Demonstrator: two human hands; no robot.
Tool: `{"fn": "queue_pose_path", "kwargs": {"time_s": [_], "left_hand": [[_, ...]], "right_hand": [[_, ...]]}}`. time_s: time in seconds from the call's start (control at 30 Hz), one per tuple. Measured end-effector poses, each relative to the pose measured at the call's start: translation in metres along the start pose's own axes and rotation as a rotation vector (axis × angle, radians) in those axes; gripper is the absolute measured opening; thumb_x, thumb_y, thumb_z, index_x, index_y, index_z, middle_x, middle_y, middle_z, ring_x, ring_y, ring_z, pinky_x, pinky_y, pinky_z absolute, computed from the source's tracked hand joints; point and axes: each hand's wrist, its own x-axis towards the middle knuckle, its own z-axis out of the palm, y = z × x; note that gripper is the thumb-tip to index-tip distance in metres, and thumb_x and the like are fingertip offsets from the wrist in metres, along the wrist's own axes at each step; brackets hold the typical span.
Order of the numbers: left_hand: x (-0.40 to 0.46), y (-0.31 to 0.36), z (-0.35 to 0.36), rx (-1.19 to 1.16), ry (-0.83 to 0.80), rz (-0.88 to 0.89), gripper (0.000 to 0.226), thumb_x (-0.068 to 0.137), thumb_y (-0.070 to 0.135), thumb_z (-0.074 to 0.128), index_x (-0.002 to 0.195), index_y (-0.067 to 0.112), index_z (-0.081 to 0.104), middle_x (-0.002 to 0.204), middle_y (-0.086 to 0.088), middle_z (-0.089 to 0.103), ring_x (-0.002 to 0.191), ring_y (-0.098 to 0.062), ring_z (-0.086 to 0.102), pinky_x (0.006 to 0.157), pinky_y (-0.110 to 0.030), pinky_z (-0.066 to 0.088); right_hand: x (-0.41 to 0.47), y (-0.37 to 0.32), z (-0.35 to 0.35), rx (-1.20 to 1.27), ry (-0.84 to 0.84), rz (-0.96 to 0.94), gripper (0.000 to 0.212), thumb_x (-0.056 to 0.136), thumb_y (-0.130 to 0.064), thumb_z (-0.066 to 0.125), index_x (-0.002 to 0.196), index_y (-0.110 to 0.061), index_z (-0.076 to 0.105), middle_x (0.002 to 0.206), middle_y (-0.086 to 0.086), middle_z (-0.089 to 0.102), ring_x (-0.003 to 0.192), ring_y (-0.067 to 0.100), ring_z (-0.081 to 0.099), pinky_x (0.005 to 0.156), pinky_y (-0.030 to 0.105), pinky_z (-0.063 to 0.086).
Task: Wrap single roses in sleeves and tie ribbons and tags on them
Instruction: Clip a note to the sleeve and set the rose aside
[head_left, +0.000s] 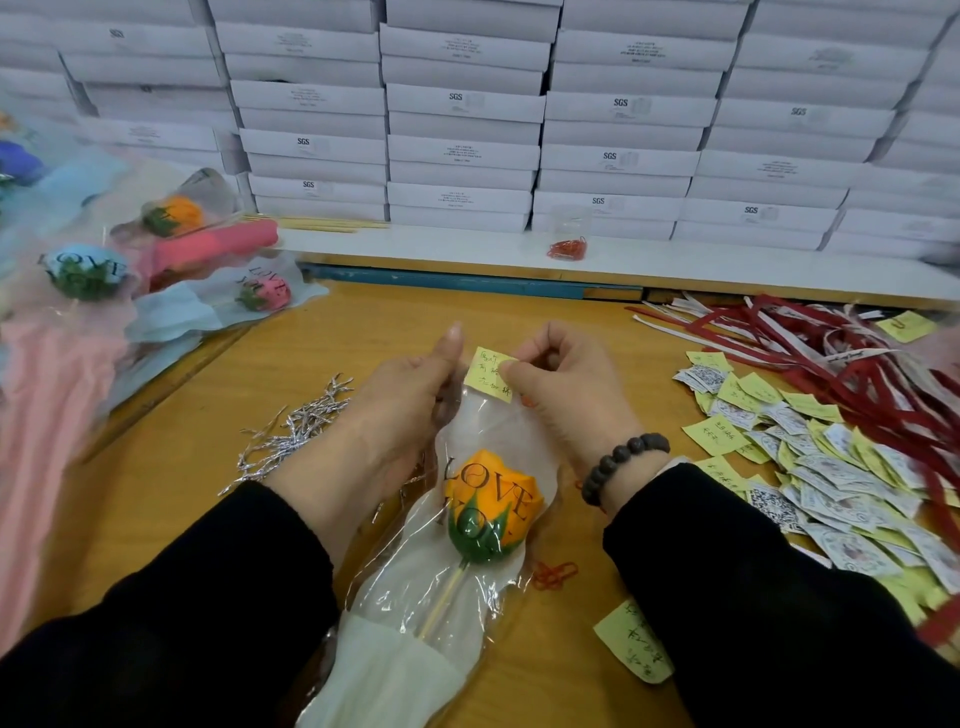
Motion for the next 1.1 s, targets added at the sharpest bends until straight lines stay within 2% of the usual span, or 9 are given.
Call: {"fn": "queue_pose_path", "kwargs": {"time_s": [0.07, 0.17, 0.27, 0.4, 0.57, 0.63, 0.73, 1.0, 1.1], "left_hand": [[-0.004, 0.002, 0.002, 0.000, -0.012, 0.031, 0.041, 0.079, 0.042, 0.060, 0.083, 0.003, 0.068, 0.089, -0.016, 0.051, 0.082, -0.026, 0.039, 0.075, -0.037, 0.030], [-0.005, 0.000, 0.002, 0.025, -0.010, 0.102, 0.016, 0.085, 0.018, 0.062, 0.077, 0.006, 0.069, 0.094, -0.018, 0.047, 0.087, -0.027, 0.034, 0.077, -0.039, 0.026], [-0.002, -0.003, 0.000, 0.049, 0.002, 0.125, 0.015, 0.087, 0.011, 0.060, 0.077, 0.006, 0.068, 0.089, -0.021, 0.050, 0.084, -0.027, 0.035, 0.066, -0.037, 0.028], [-0.003, -0.001, 0.000, 0.064, 0.012, 0.124, 0.015, 0.087, 0.013, 0.061, 0.078, 0.005, 0.069, 0.088, -0.023, 0.053, 0.082, -0.027, 0.038, 0.069, -0.038, 0.033], [-0.003, -0.001, 0.002, 0.065, 0.011, 0.110, 0.013, 0.088, 0.011, 0.059, 0.081, 0.005, 0.068, 0.081, -0.022, 0.059, 0.071, -0.029, 0.045, 0.066, -0.035, 0.038], [-0.004, -0.001, 0.002, 0.046, 0.001, 0.111, 0.013, 0.088, 0.013, 0.059, 0.082, 0.005, 0.068, 0.072, -0.010, 0.066, 0.062, -0.020, 0.056, 0.062, -0.028, 0.047], [-0.005, -0.001, 0.003, 0.038, -0.010, 0.138, 0.013, 0.087, 0.012, 0.059, 0.079, 0.006, 0.066, 0.061, -0.002, 0.065, 0.048, -0.007, 0.056, 0.047, -0.017, 0.046], [-0.007, 0.000, 0.004, 0.041, 0.021, 0.123, 0.017, 0.087, 0.007, 0.060, 0.070, 0.008, 0.064, 0.060, -0.003, 0.061, 0.043, -0.006, 0.054, 0.045, -0.017, 0.044], [-0.007, 0.001, 0.003, 0.038, 0.038, 0.096, 0.015, 0.087, 0.010, 0.060, 0.073, 0.009, 0.063, 0.069, -0.006, 0.064, 0.046, -0.005, 0.057, 0.045, -0.016, 0.045]], "right_hand": [[-0.001, 0.000, 0.001, -0.035, 0.007, -0.028, 0.022, 0.081, -0.001, 0.063, 0.069, -0.016, 0.051, 0.069, 0.001, 0.056, 0.062, 0.010, 0.054, 0.055, 0.020, 0.044], [-0.001, -0.002, 0.000, -0.060, -0.016, -0.043, 0.022, 0.080, 0.001, 0.062, 0.070, -0.016, 0.050, 0.071, 0.002, 0.055, 0.066, 0.014, 0.054, 0.058, 0.024, 0.046], [0.000, -0.003, -0.002, -0.059, -0.074, -0.009, 0.020, 0.081, 0.001, 0.063, 0.078, -0.017, 0.055, 0.079, 0.005, 0.058, 0.075, 0.017, 0.058, 0.066, 0.026, 0.050], [-0.001, -0.004, -0.006, -0.090, -0.077, -0.004, 0.013, 0.086, -0.017, 0.063, 0.073, -0.019, 0.061, 0.068, -0.004, 0.056, 0.064, 0.006, 0.051, 0.059, 0.018, 0.042], [-0.001, -0.003, -0.006, -0.060, -0.088, 0.026, 0.012, 0.083, -0.012, 0.067, 0.073, -0.015, 0.063, 0.067, -0.003, 0.060, 0.060, 0.005, 0.054, 0.056, 0.017, 0.046], [-0.001, -0.001, -0.006, -0.046, -0.084, 0.026, 0.011, 0.082, -0.010, 0.067, 0.073, -0.014, 0.063, 0.070, 0.001, 0.060, 0.064, 0.010, 0.055, 0.059, 0.021, 0.047], [-0.001, -0.001, -0.006, -0.045, -0.087, 0.027, 0.008, 0.081, -0.008, 0.069, 0.075, -0.012, 0.064, 0.075, 0.006, 0.062, 0.068, 0.013, 0.056, 0.058, 0.022, 0.048], [-0.002, -0.003, -0.008, -0.072, -0.139, 0.023, 0.013, 0.081, -0.009, 0.069, 0.075, -0.016, 0.060, 0.073, 0.000, 0.059, 0.066, 0.010, 0.054, 0.056, 0.017, 0.044], [0.003, -0.008, -0.024, -0.179, -0.048, -0.023, 0.010, 0.086, -0.019, 0.063, 0.077, -0.019, 0.059, 0.077, -0.004, 0.059, 0.067, 0.006, 0.054, 0.054, 0.016, 0.046]]}}
